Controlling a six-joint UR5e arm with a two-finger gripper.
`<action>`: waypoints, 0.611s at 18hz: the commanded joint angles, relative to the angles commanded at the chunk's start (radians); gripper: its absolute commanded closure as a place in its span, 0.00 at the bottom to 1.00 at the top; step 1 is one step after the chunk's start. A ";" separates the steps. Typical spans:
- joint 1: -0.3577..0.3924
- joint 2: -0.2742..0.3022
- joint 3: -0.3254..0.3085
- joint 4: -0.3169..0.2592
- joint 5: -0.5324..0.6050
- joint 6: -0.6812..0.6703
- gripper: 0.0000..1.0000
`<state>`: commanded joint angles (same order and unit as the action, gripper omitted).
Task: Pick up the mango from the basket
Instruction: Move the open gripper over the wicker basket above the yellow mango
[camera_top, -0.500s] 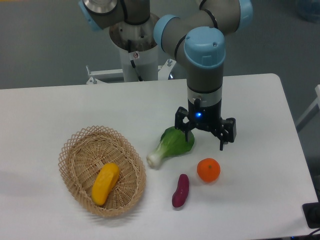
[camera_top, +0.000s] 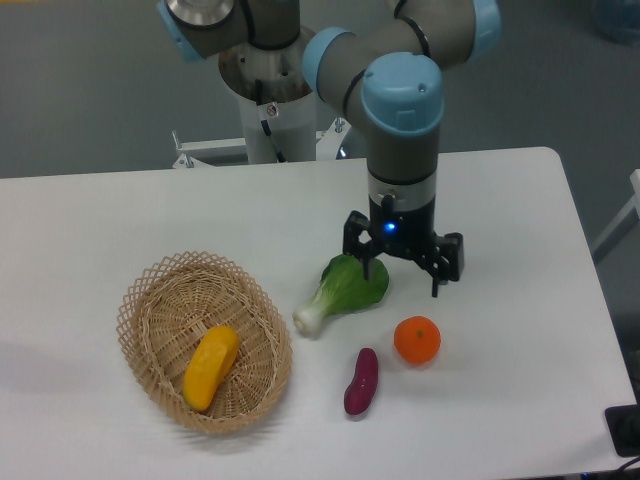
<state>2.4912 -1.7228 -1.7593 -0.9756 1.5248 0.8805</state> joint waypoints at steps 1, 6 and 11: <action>-0.005 0.021 -0.014 0.000 -0.002 -0.002 0.00; -0.101 0.020 -0.028 0.005 0.001 -0.170 0.00; -0.218 -0.061 -0.026 0.095 0.005 -0.273 0.00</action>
<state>2.2735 -1.7839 -1.7856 -0.8808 1.5294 0.6076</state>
